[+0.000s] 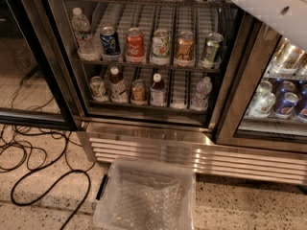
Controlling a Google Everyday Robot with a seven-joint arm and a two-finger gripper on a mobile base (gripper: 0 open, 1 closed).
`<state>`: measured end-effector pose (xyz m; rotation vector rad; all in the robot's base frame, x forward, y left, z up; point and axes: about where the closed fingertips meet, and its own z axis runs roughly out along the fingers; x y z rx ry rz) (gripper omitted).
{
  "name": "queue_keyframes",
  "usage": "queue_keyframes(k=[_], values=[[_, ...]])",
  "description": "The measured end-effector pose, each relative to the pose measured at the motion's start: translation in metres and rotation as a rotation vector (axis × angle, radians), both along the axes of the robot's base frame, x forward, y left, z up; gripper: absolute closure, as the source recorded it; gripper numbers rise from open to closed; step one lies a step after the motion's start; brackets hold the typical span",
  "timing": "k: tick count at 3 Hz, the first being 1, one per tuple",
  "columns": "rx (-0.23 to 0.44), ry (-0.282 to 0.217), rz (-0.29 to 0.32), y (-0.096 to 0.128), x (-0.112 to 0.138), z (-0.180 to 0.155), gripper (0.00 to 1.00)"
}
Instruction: Pick redbull can from top shelf of fridge
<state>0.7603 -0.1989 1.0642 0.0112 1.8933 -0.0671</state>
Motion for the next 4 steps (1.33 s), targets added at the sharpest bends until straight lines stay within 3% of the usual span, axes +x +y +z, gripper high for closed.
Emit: queue_keyframes(k=[2,4], values=[[-0.043,-0.054,-0.001,0.001,0.021,0.02,0.32],[-0.043,-0.05,-0.031,-0.009,0.03,0.018,0.34]])
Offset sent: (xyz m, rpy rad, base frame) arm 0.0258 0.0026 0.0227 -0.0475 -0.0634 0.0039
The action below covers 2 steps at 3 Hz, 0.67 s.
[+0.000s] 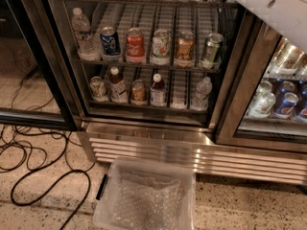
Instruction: Pick redbull can from top shelf of fridge
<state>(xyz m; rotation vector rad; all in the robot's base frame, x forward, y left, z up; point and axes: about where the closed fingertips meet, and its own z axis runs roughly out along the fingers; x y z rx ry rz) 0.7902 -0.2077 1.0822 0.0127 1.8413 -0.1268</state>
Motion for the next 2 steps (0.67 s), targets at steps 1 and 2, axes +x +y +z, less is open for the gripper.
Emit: queue_keyframes(k=[1,2], values=[[0.003,0.005,-0.03,-0.011,0.009,-0.003,0.33],[0.0,0.0,-0.062,-0.022,0.02,-0.001,0.33]])
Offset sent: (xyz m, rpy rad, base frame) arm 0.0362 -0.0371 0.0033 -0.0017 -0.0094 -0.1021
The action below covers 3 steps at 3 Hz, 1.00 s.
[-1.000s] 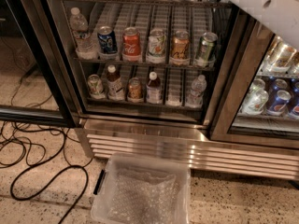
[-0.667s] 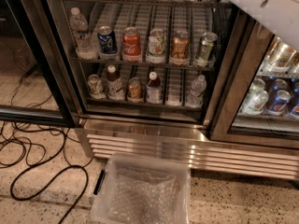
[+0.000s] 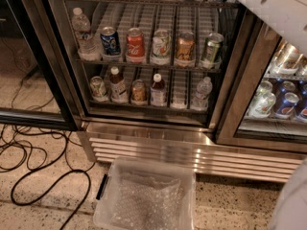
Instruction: Pick redbull can from top shelf of fridge
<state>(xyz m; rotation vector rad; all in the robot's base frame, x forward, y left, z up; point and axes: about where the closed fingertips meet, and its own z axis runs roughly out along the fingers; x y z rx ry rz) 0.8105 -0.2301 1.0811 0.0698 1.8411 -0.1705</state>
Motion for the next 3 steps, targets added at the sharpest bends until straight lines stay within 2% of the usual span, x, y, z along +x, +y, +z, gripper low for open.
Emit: queue_keyframes(k=[1,2,3], values=[[0.002,-0.005,-0.023,-0.0092,0.0104,0.0024,0.33],[0.002,-0.006,-0.024,-0.006,0.0108,0.0026,0.33],[0.002,-0.006,-0.024,-0.006,0.0108,0.0026,0.52]])
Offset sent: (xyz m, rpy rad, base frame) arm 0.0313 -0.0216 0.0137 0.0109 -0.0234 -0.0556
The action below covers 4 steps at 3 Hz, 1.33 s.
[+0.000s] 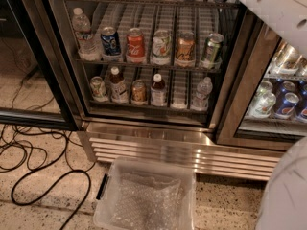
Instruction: Pick redbull can from top shelf of fridge
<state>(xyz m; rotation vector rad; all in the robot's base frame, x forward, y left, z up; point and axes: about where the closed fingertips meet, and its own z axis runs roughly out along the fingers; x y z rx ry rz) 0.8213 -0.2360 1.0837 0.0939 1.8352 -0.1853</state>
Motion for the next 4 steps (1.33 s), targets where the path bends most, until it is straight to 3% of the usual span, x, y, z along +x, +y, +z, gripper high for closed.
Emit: queue_keyframes(k=[2,4], values=[[0.0,0.0,0.0,0.0,0.0,0.0,0.98],[0.095,0.04,0.024,0.008,-0.009,0.018,1.0]])
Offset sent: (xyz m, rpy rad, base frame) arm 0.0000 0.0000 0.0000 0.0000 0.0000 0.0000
